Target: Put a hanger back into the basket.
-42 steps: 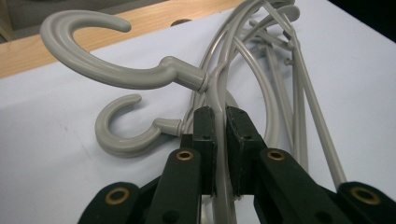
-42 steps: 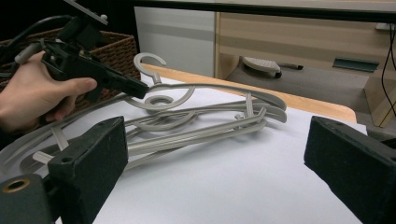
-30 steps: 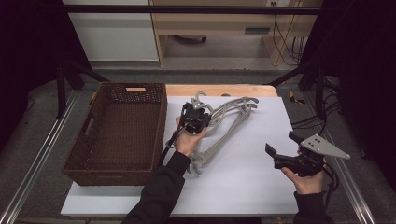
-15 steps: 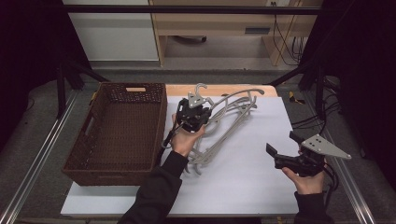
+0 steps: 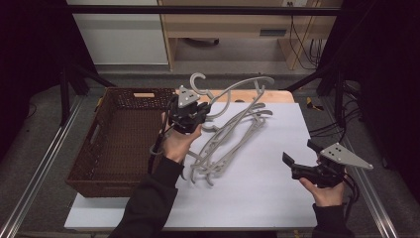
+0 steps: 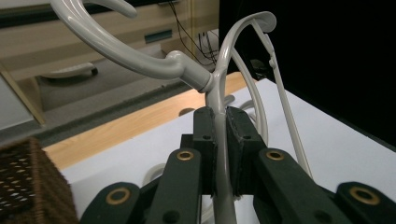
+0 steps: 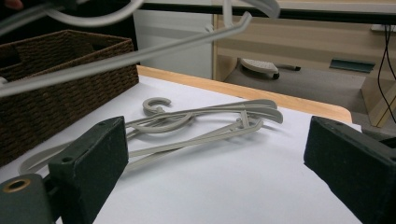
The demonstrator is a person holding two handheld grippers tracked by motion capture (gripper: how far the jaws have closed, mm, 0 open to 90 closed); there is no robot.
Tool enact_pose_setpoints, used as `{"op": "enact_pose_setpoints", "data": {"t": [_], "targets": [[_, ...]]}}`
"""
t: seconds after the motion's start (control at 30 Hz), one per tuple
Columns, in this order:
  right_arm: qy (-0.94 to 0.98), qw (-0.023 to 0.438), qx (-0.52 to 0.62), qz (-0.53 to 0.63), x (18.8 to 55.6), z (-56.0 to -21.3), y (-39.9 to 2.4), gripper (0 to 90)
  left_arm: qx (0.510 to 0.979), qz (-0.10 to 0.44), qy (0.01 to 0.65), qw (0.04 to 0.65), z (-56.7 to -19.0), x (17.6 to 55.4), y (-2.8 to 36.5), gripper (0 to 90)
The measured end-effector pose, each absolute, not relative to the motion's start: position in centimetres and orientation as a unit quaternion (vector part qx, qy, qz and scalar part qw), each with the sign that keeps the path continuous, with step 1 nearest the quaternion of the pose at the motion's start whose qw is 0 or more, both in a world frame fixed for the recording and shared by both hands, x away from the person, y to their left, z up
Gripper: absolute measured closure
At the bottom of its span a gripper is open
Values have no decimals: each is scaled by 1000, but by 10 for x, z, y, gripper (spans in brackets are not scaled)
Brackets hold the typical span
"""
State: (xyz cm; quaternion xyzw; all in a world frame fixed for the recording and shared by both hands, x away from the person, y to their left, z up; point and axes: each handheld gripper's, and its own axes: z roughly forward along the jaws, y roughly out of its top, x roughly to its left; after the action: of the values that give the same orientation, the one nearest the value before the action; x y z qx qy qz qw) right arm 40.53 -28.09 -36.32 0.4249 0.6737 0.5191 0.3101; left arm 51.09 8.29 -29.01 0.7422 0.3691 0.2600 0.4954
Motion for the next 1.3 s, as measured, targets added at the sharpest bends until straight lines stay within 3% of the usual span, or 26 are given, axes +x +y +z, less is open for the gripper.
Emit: {"op": "enact_pose_setpoints", "data": {"t": [0.6,1.3], "targets": [[681,308,425,510,407,-365,-276,64,719,316,381,487,-251,489,175,829],[685,311,424,504,408,-367,-275,63,704,360,417,448,-257,486,269,828]]}}
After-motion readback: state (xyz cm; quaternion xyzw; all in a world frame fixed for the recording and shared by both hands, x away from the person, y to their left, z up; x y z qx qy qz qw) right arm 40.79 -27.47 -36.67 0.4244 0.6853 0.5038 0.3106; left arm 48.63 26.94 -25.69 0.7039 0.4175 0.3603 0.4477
